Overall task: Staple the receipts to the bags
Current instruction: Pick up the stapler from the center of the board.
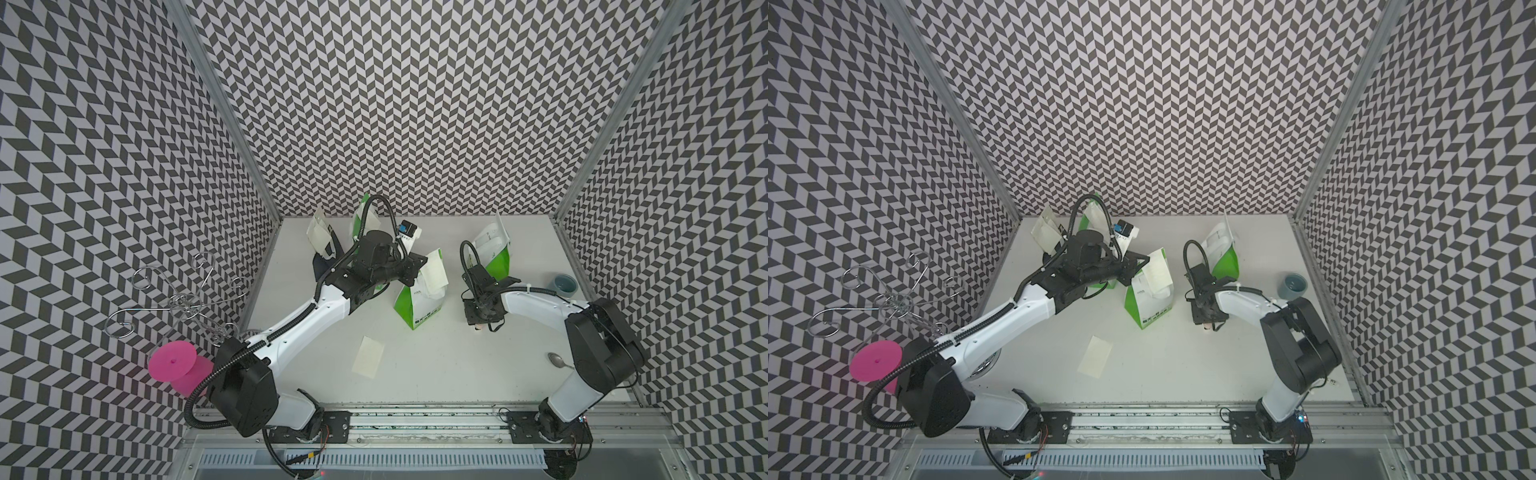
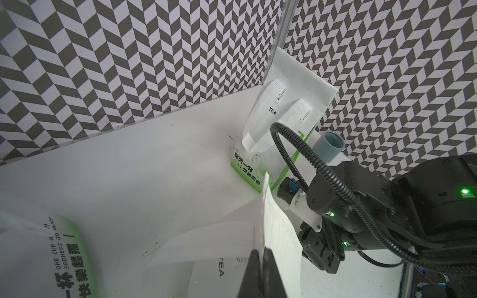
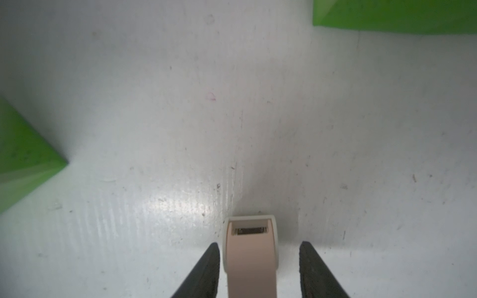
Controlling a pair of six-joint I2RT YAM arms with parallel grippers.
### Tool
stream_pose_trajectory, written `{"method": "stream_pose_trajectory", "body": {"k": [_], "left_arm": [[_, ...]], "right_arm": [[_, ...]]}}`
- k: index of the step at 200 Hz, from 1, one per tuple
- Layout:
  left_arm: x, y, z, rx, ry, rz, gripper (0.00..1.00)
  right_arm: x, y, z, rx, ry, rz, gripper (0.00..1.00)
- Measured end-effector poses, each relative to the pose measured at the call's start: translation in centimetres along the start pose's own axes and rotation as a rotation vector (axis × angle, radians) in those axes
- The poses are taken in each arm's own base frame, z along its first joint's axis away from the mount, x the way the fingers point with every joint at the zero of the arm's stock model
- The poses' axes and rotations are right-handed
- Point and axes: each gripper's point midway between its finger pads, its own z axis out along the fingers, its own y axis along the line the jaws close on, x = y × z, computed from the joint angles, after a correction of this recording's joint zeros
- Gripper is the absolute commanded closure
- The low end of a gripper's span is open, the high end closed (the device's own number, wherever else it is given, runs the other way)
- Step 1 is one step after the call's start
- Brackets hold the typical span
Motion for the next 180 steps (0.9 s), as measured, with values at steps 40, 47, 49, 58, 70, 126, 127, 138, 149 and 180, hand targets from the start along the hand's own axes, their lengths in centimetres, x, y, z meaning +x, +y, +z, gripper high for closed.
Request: {"method": "stream_pose_trajectory", "body": {"k": [40, 47, 49, 58, 70, 126, 127, 138, 149, 180], "left_arm": [[0.0, 0.0, 0.0, 0.000, 0.002, 0.000, 1.00], [0.0, 0.0, 0.0, 0.000, 0.003, 0.000, 1.00], [0.0, 0.0, 0.0, 0.000, 0.003, 0.000, 1.00], [0.0, 0.0, 0.0, 0.000, 0.003, 0.000, 1.00], [0.0, 0.0, 0.0, 0.000, 0.003, 0.000, 1.00], [0.0, 0.0, 0.0, -0.002, 0.003, 0.000, 1.00], [0.0, 0.0, 0.0, -0.002, 0.003, 0.000, 1.00], [0.0, 0.0, 0.0, -0.002, 0.003, -0.001, 1.00], [0.0, 0.0, 0.0, -0.004, 0.002, -0.001, 1.00], [0.0, -0.5, 0.1, -0.011, 0.000, 0.008, 1.00]], "right_arm": [[-0.4, 0.2, 0.4, 0.001, 0.001, -0.005, 0.57], [-0.4, 0.2, 0.6, 0.002, 0.005, -0.006, 0.59], [-0.4, 0.2, 0.6, 0.002, 0.006, -0.008, 0.59], [-0.4, 0.2, 0.8, 0.003, 0.010, -0.009, 0.64], [-0.3, 0.3, 0.9, 0.002, 0.014, -0.010, 0.71], [-1.6, 0.6, -0.9, -0.025, -0.049, 0.008, 0.89], [-1.6, 0.6, -1.0, -0.027, -0.052, 0.009, 0.89], [-2.8, 0.8, -3.0, -0.053, -0.118, 0.022, 0.89], [-4.3, 1.1, -5.8, -0.090, -0.204, 0.036, 0.89], [-8.8, 2.0, -16.0, -0.240, -0.524, 0.075, 0.89]]}}
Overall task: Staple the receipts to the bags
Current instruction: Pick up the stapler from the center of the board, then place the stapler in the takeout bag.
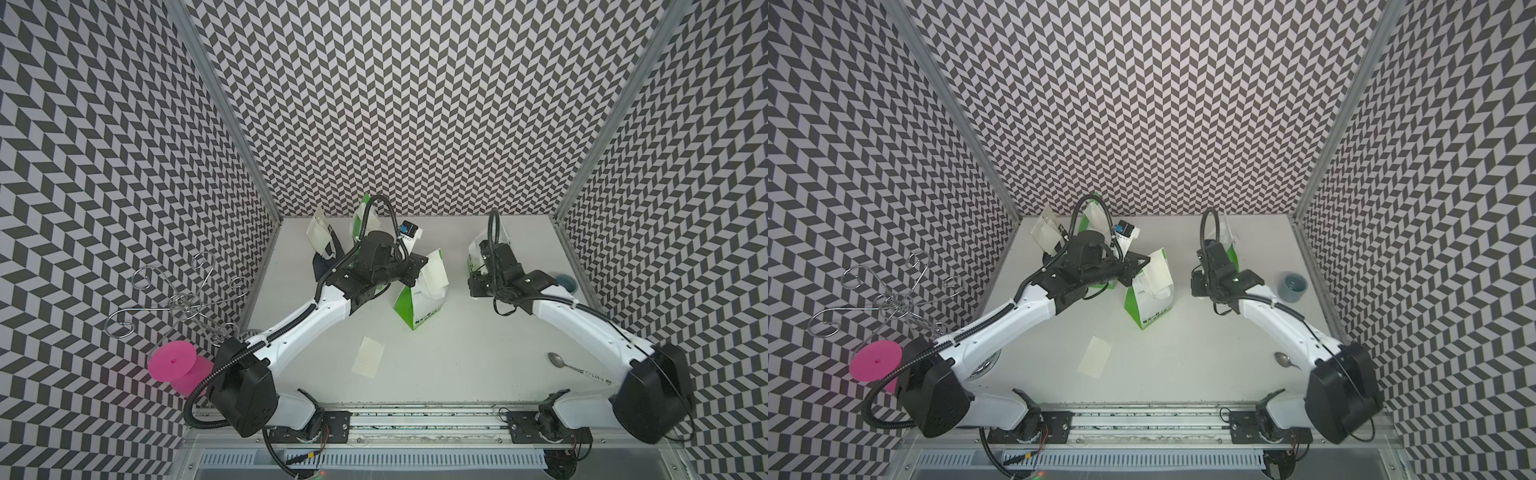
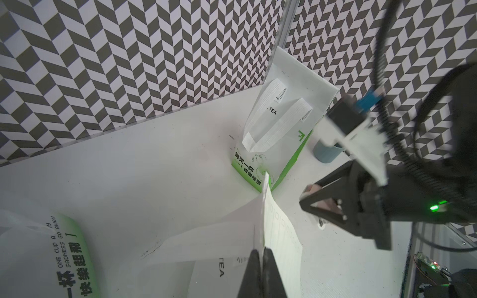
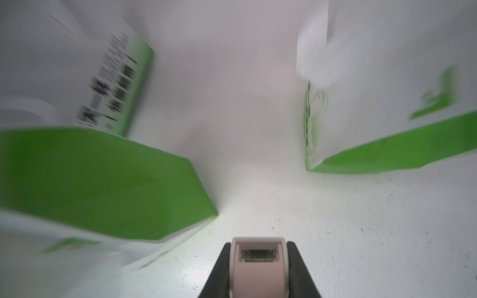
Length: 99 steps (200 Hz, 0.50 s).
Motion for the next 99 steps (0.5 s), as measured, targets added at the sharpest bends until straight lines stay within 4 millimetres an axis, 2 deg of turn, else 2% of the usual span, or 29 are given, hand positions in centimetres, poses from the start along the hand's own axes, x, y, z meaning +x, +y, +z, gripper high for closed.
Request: {"method": "stream_pose_trajectory", "body": {"k": [25, 54, 80, 99], "left_arm": [[-0.1, -0.6, 0.0, -0.005, -0.005, 0.011, 1.00], [-0.1, -0.7, 0.0, -0.025, -0.007, 0.016, 1.00], [-0.1, -0.6, -0.1, -0.044, -0.014, 0.019, 1.00], [-0.1, -0.5, -0.3, -0.055, -0.016, 0.023, 1.00]], "right_arm": [[-4.8, 3.1, -5.4, -0.136, -0.220, 0.013, 0.89], [-7.6, 8.4, -10.3, -0.325, -0.407, -0.008, 0.89], [-9.3, 11.9, -12.5, -0.459, -0.514, 0.003, 0.90], [-10.3, 12.8, -12.3, -0.497, -0.562, 0.031, 0.91]]}}
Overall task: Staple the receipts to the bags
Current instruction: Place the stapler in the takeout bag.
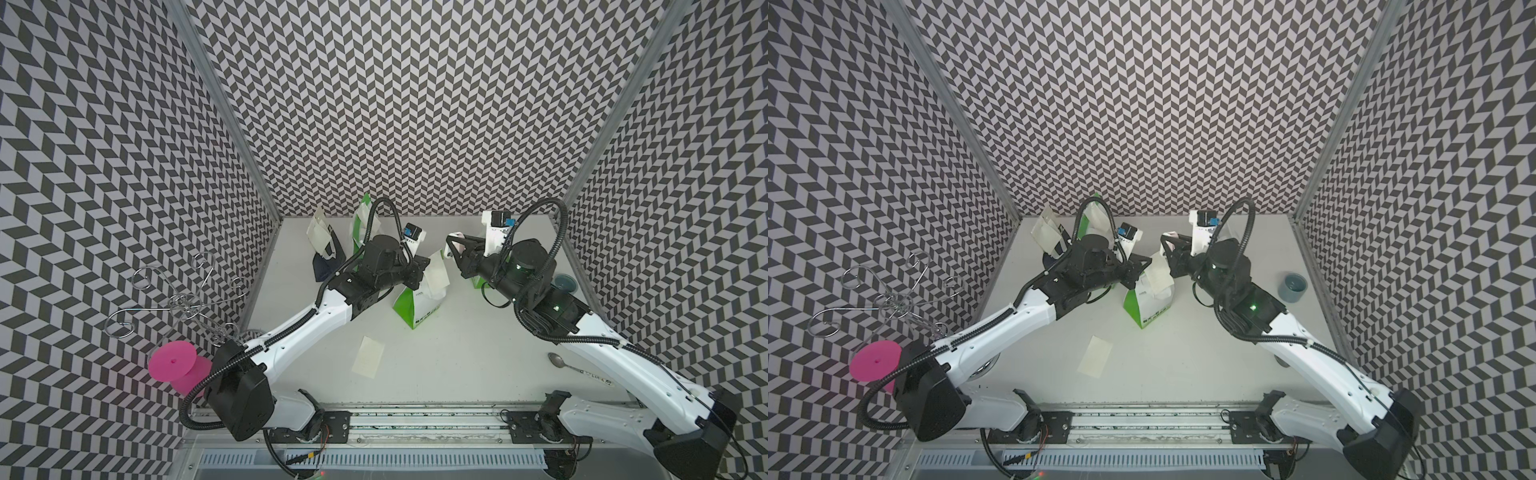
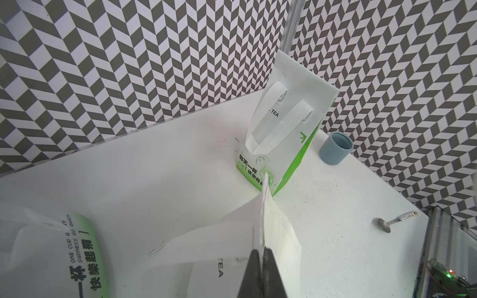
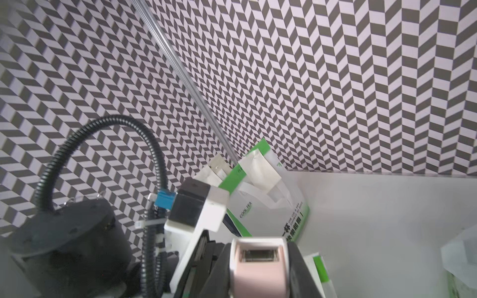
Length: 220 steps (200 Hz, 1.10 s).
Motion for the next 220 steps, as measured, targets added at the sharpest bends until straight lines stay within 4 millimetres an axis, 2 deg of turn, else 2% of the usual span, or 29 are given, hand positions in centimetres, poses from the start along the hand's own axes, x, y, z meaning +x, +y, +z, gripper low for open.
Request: {"method": "stream_pose_trajectory", "body": {"k": [17, 63, 129, 179, 220], "left_arm": [[-0.1, -0.1, -0.1, -0.002, -0.004, 0.003, 1.00], [0.1, -0.1, -0.2, -0.004, -0.002, 0.007, 1.00], [0.1, -0.3, -0.2, 0.004, -0.002, 0.008, 1.00], [0.1, -0.4, -0.2, 0.009, -0.001, 0.011, 1.00], [0.1, -0.4, -0.2, 0.008, -0.001, 0.012, 1.00]], "right_arm": [[0.4, -0.2, 1.3, -0.005, -0.020, 0.013, 0.91], [3.2, -1.0, 4.6, 0.005, 0.019, 0.025, 0.92], [3.2, -1.5, 5.0, 0.016, -0.006, 0.018, 0.93], [5.0, -2.2, 6.2, 0.037, 0.030, 0.003, 0.93], [5.3, -2.4, 6.3, 0.040, 0.037, -0.004, 0.93]]}}
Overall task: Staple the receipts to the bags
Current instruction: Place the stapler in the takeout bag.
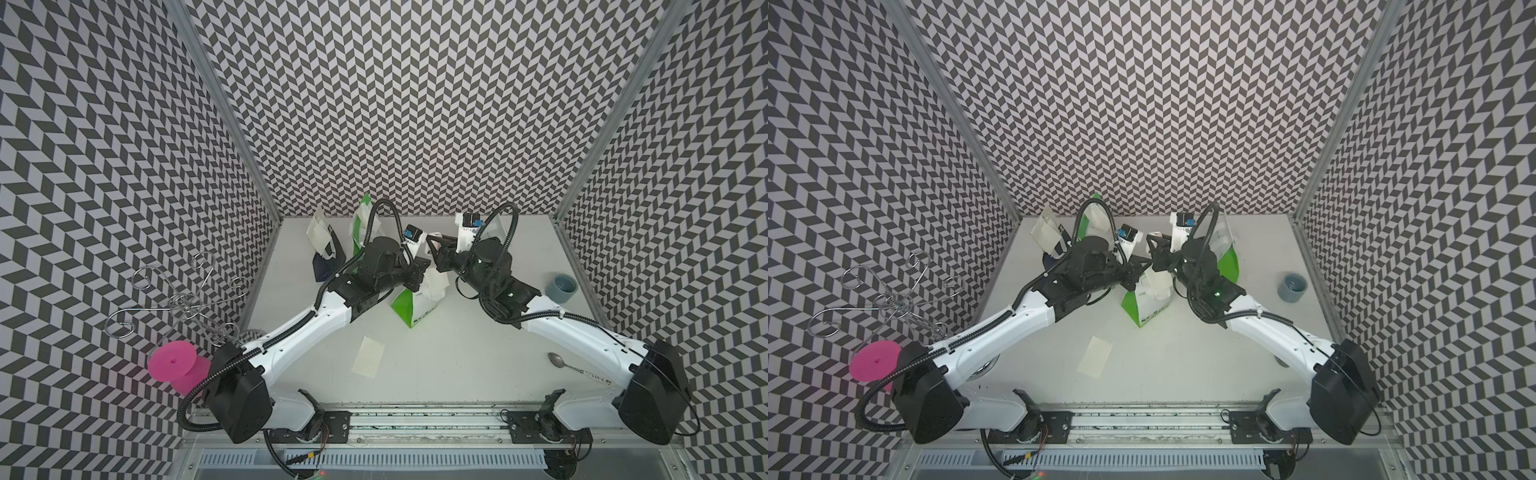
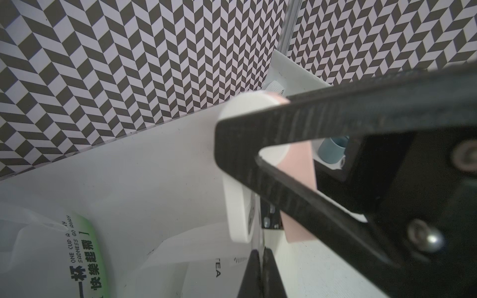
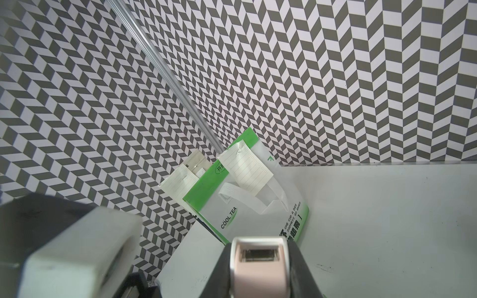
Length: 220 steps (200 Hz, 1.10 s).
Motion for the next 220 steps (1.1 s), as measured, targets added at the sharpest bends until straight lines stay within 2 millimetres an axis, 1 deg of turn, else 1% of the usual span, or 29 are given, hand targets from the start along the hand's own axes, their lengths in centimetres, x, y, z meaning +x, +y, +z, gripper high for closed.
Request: {"method": "stream_pose_trajectory", "body": {"k": [31, 103, 146, 160, 184, 194, 207, 220], "left_arm": [[0.0, 0.0, 0.0, -0.001, 0.000, 0.000, 1.00], [0.0, 0.1, 0.0, -0.003, 0.000, 0.000, 1.00], [0.2, -0.1, 0.1, 0.013, -0.016, 0.022, 1.00], [0.4, -0.1, 0.0, 0.025, -0.025, 0.026, 1.00], [0.6, -0.2, -0.5, 0.053, -0.040, 0.033, 1.00], [0.7, -0.3, -0.7, 0.064, -0.043, 0.042, 1.00], [0.7, -0.6, -0.8, 0.081, -0.043, 0.056, 1.00], [0.8, -0.9, -0.8, 0.101, -0.039, 0.073, 1.00]], "right_arm": [[0.8, -0.4, 0.0, 0.009, 0.021, -0.012, 0.93], [1.7, -0.7, -0.1, 0.024, 0.043, -0.028, 0.93], [2.9, -0.7, -0.3, 0.046, 0.070, -0.057, 0.89], [3.5, -0.6, -0.4, 0.054, 0.083, -0.067, 0.85], [3.9, -0.3, -0.6, 0.060, 0.090, -0.071, 0.76], [4.0, -0.2, -0.8, 0.062, 0.094, -0.070, 0.66], [4.0, -0.2, -1.1, 0.064, 0.098, -0.065, 0.48], [4.0, 0.0, -1.6, 0.054, 0.103, -0.067, 0.41]]}}
